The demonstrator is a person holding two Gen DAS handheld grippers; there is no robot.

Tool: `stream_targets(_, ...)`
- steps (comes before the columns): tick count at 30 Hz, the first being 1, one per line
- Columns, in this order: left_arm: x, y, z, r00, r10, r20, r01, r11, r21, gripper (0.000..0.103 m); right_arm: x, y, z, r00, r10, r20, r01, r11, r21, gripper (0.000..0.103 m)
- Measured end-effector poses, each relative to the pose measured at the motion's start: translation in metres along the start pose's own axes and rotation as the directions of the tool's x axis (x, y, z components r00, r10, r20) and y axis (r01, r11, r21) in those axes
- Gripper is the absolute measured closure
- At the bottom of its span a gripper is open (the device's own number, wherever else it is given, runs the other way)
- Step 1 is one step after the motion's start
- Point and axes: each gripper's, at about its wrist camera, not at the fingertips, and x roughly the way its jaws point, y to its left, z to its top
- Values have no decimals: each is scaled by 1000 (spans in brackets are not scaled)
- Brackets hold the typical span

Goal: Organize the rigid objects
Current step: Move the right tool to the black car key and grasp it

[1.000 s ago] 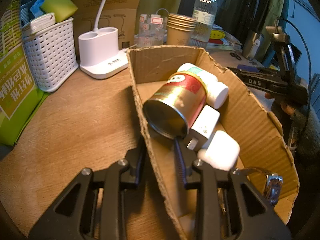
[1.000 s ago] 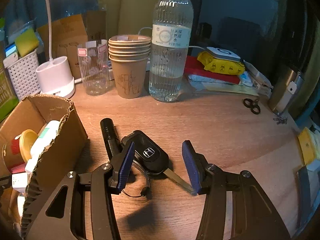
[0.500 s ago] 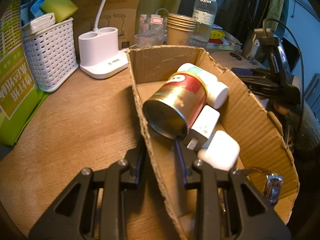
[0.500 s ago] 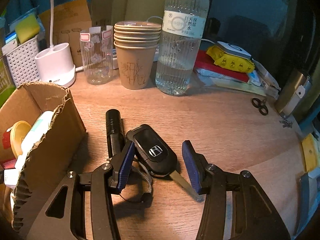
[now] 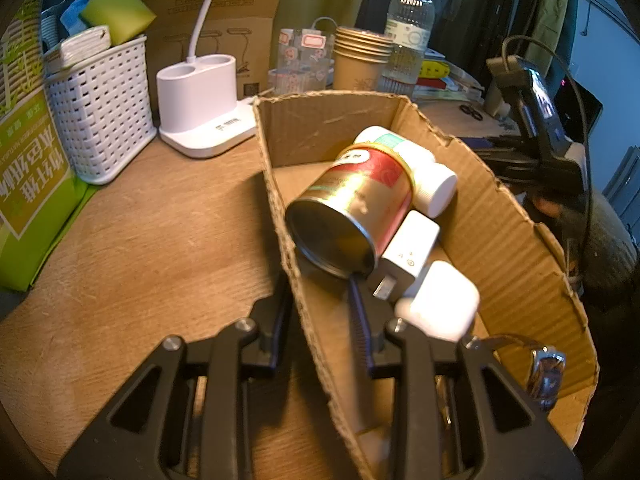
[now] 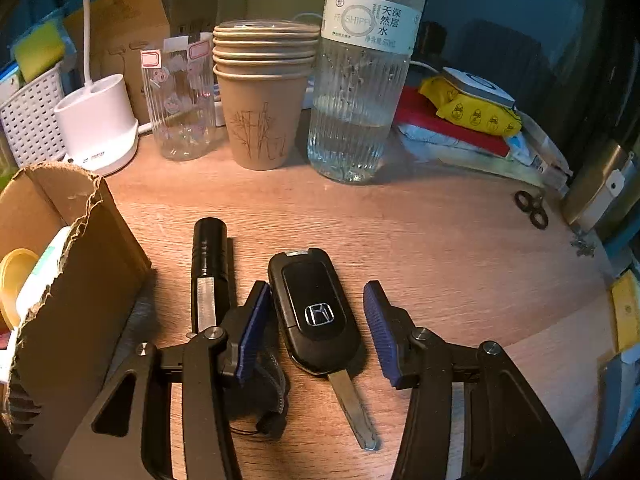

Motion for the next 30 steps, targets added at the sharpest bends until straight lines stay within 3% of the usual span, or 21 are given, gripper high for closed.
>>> stream_targets(5,0,0,0,1000,0,0,0,1000,0,73,-2,0,-1,1000,6,7,-6,1000,4,63)
stream_targets(16,0,0,0,1000,0,0,0,1000,0,73,-28,-7,-4,997,12,81,-16,998,54,64)
stream_targets(30,0,0,0,1000,0,0,0,1000,0,73,-78,-12,-5,977,32,209,-56,992,110,65)
